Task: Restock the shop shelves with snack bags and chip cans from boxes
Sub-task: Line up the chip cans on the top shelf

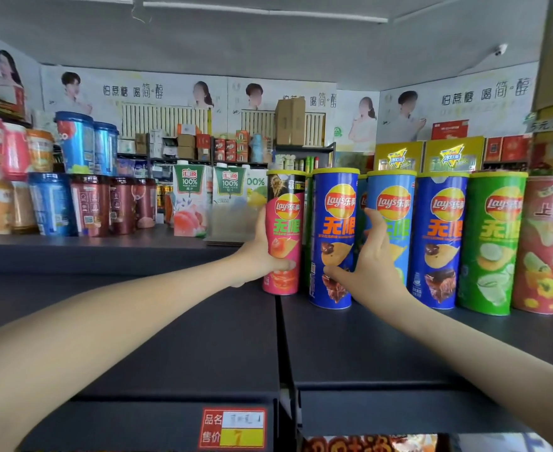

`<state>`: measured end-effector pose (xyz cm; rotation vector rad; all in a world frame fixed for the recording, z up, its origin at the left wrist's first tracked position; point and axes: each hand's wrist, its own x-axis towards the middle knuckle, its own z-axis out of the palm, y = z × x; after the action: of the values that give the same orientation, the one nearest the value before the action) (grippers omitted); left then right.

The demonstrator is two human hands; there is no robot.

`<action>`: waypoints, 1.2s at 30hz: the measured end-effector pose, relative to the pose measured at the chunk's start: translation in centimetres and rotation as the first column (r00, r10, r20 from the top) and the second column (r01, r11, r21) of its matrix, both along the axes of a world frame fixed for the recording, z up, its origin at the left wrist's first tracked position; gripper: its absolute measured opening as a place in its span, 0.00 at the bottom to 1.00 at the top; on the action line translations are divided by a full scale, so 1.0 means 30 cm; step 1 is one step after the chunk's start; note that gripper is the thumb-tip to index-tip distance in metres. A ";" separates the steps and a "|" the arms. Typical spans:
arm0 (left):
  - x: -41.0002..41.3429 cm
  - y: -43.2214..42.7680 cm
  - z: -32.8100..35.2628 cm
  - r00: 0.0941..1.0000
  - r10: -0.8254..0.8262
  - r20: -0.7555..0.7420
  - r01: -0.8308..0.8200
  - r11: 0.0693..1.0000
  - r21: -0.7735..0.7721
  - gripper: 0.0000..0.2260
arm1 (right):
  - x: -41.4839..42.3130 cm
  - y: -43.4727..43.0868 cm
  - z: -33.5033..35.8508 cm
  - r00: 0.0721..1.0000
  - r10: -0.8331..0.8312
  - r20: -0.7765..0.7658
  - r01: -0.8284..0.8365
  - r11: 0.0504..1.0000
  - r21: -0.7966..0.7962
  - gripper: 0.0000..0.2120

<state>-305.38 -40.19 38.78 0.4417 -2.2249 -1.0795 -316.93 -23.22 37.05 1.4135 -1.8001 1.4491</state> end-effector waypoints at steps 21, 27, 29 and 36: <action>0.014 -0.067 0.009 0.996 0.045 0.082 -0.048 0.998 0.041 0.53 | 0.011 -0.035 -0.020 0.998 0.008 0.068 -0.017 0.992 0.129 0.53; 0.024 -0.062 0.013 0.994 0.048 0.098 -0.050 0.999 0.020 0.53 | 0.013 -0.041 -0.020 0.997 -0.005 0.082 -0.008 0.988 0.152 0.53; 0.034 -0.064 0.017 0.993 0.047 0.112 -0.048 0.999 0.006 0.52 | 0.011 -0.045 -0.018 0.997 -0.009 0.081 -0.004 0.988 0.157 0.53; 0.065 -0.086 0.015 0.992 0.070 0.109 -0.072 0.997 0.010 0.52 | 0.012 -0.046 -0.037 0.986 0.043 0.161 -0.078 0.973 0.216 0.59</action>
<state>-303.43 -42.77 39.23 0.5942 -2.2791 -1.0573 -316.57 -24.61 35.95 1.5101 -2.0882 1.4610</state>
